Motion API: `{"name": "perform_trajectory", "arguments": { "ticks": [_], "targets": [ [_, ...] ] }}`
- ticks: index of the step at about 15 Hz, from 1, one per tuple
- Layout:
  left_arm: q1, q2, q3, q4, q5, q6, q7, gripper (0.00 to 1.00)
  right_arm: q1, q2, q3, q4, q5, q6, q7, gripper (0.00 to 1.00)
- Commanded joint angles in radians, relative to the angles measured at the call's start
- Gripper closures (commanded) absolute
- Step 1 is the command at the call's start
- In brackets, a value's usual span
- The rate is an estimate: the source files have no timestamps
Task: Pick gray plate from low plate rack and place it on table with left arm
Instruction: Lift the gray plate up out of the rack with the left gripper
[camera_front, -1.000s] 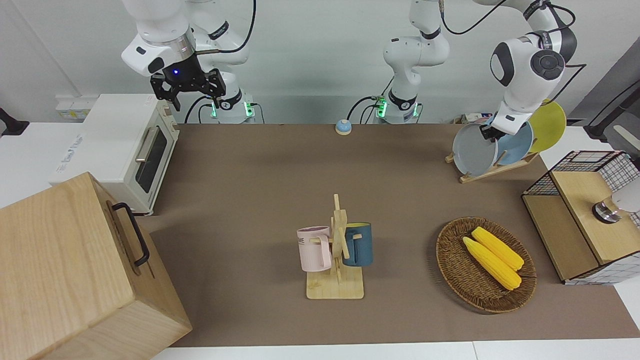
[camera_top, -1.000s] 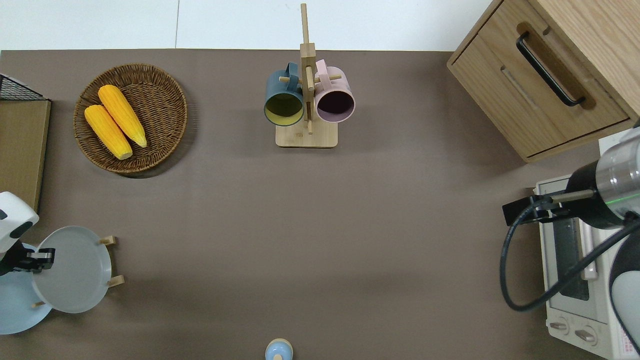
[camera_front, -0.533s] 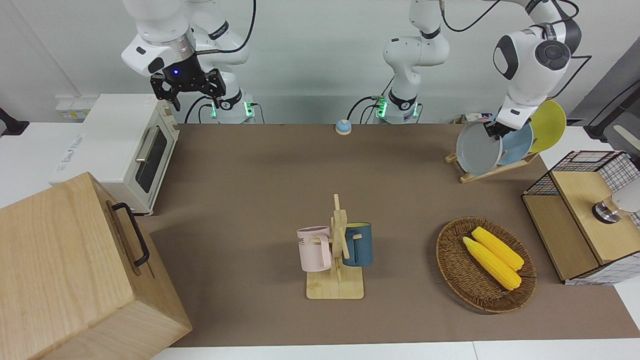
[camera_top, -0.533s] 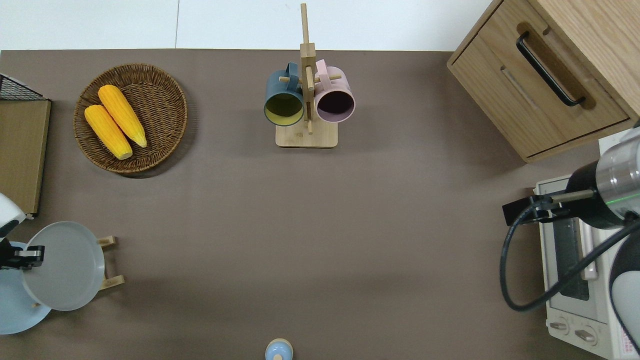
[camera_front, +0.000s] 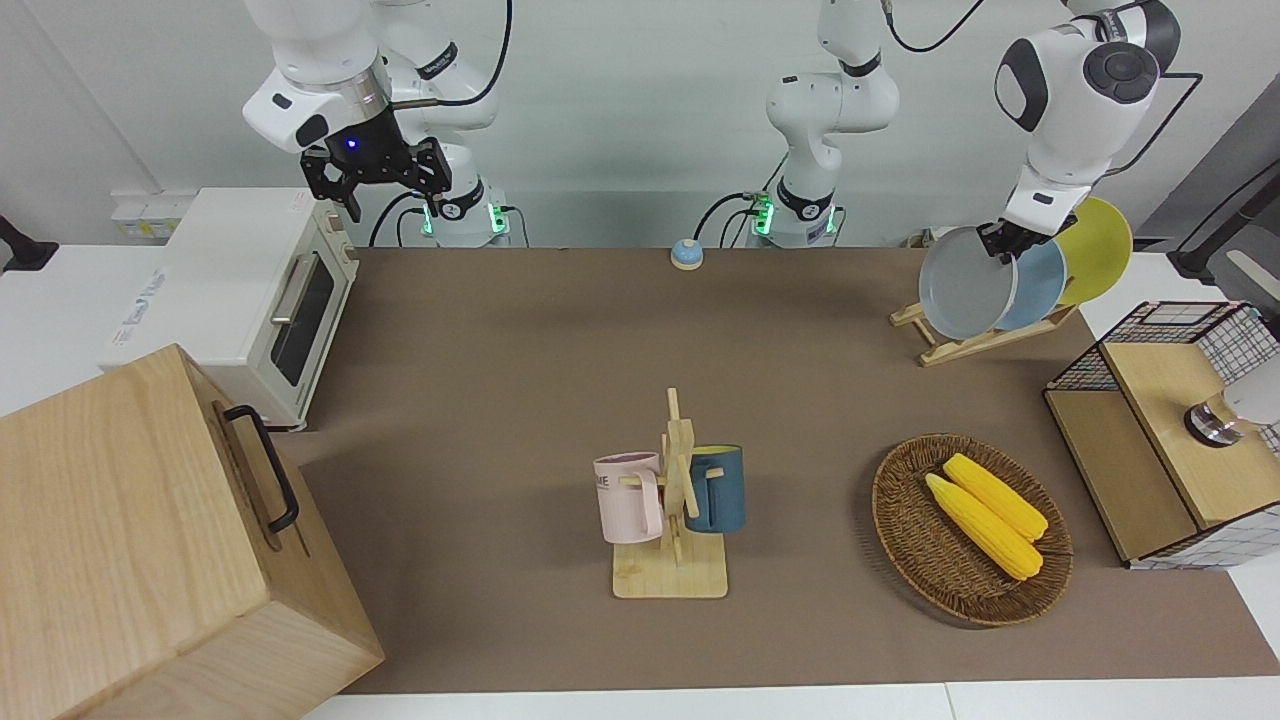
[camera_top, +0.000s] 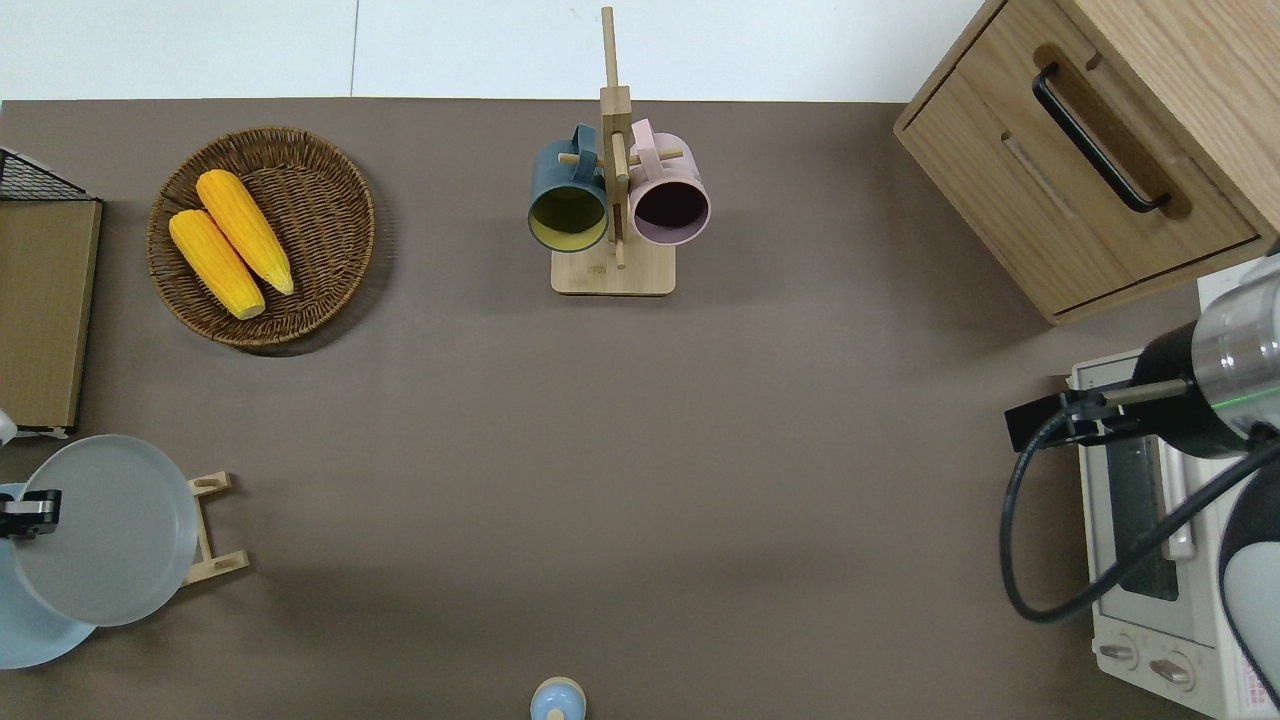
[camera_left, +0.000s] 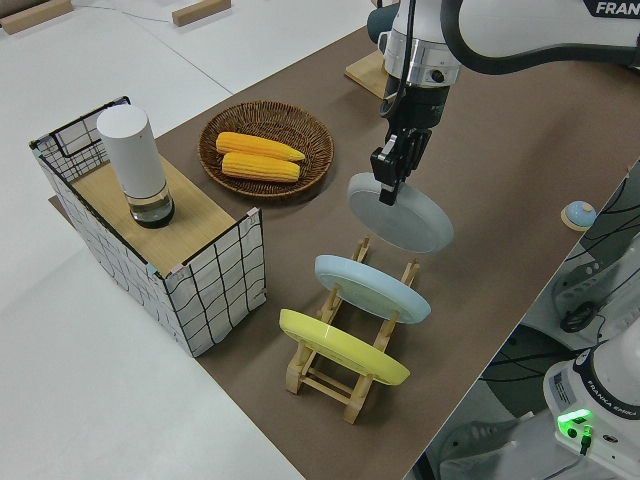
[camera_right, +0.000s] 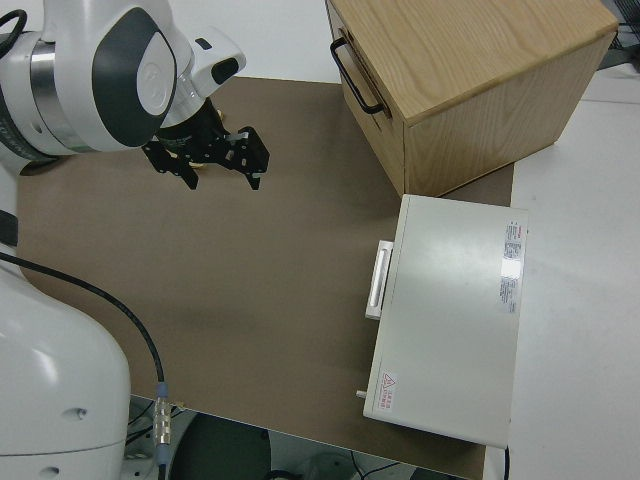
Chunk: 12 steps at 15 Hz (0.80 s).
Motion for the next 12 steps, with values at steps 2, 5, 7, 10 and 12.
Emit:
{"name": "perform_trajectory", "arguments": {
  "ticks": [2,5,7,10,12],
  "targets": [
    [-0.048,-0.021,-0.010,0.004,-0.170,-0.031,-0.008,1.00,-0.015,-0.005,0.007,0.006,0.004,-0.015,-0.003,0.011],
    [-0.047,-0.028,-0.019,-0.022,-0.316,-0.031,-0.019,1.00,-0.015,-0.005,0.007,0.006,0.004,-0.015,-0.003,0.011],
    [-0.036,-0.041,-0.042,-0.060,-0.387,-0.008,-0.022,1.00,-0.015,-0.005,0.007,0.006,0.004,-0.015,-0.003,0.011],
    [-0.033,-0.047,-0.077,-0.137,-0.434,0.055,-0.040,1.00,-0.015,-0.005,0.007,0.006,0.004,-0.015,-0.003,0.011],
    [-0.024,-0.047,-0.123,-0.214,-0.439,0.123,-0.050,1.00,-0.015,-0.005,0.007,0.006,0.002,-0.015,-0.003,0.011]
  ]
}}
